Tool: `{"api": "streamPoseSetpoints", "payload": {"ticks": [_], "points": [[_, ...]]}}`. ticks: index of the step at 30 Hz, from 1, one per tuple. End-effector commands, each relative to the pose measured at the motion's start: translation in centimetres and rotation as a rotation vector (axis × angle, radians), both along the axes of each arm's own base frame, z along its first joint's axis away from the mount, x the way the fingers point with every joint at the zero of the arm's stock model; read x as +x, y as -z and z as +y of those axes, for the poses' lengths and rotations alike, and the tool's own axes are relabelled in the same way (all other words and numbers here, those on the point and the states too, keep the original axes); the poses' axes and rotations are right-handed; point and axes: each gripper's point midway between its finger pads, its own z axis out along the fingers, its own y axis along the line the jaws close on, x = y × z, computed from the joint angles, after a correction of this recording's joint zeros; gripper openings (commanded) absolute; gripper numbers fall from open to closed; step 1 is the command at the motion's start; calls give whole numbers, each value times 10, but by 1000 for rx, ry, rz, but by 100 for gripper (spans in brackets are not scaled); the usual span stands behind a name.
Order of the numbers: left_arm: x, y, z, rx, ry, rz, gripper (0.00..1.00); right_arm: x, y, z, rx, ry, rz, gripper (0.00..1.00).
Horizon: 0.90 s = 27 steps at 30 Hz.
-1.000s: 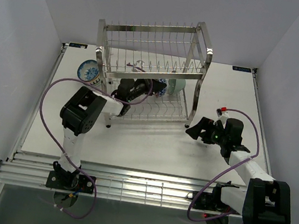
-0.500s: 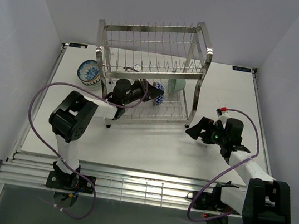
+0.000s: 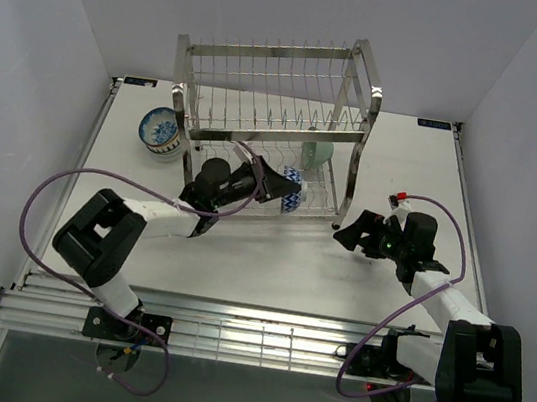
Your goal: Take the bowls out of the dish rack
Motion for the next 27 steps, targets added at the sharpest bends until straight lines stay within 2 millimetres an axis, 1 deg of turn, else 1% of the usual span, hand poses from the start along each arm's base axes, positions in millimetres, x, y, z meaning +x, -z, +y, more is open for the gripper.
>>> {"api": "streamPoseSetpoints", "payload": {"ticks": [1,2,3,5,6,7,8,9,10,11,12,13,14,15,16,17,18,19,20,21,22,23,24,25,26,27], "points": [[-33,-29,3,-51,21,-27,0,2,-3,0,-7,-18,-39,96],[-43,-37,6,-60,31,-36,0,1,-3,0,-8,-18,-36,96],[-56,-26,7,-44,46,-9,0,1,-3,0,-9,-18,-36,96],[-73,-27,10,-36,71,-22,0,1,-2,-1,-11,-17,-34,96],[-84,-34,14,-35,87,-41,0,2,-1,-2,-16,-14,-35,96],[-96,-28,16,-19,112,-45,0,2,-1,-2,-18,-12,-33,96],[-105,-30,19,-15,132,-64,0,1,-1,-2,-19,-14,-31,96],[-115,-38,24,-11,151,-101,0,2,-1,-1,-18,-15,-34,96],[-125,-35,28,5,178,-115,0,1,0,-1,-19,-15,-28,96],[-132,-35,31,18,189,-134,0,1,0,-1,-18,-16,-26,96],[-138,-27,35,63,202,-146,0,1,0,-1,-18,-18,-27,96],[-149,-37,42,59,209,-192,0,1,1,0,-18,-21,-25,96],[-153,-37,47,76,206,-208,0,0,2,1,-18,-24,-21,96],[-156,-26,53,127,203,-199,0,0,1,1,-20,-25,-22,96],[-164,-39,61,112,187,-247,0,0,2,1,-21,-26,-20,96],[-160,-41,69,127,138,-262,0,0,2,1,-23,-25,-21,96],[-162,-34,76,171,116,-241,0,0,1,1,-25,-24,-23,96],[-165,-49,88,169,68,-310,0,1,1,1,-26,-25,-25,96],[-160,-63,98,186,3,-337,0,1,1,1,-27,-24,-24,96],[-149,-54,114,258,-97,-297,0,0,1,1,-29,-25,-22,96],[-150,-69,131,271,-169,-353,0,1,1,1,-31,-25,-24,96],[-150,-78,144,299,-222,-358,0,1,1,1,-30,-26,-23,96],[-142,-86,162,319,-325,-366,0,0,1,1,-31,-26,-21,96],[-140,-94,174,333,-382,-375,0,0,1,2,-30,-28,-20,96],[-142,-95,188,374,-421,-385,0,-1,2,2,-31,-29,-20,96],[-141,-108,201,383,-481,-400,0,0,2,2,-31,-28,-21,96]]}}
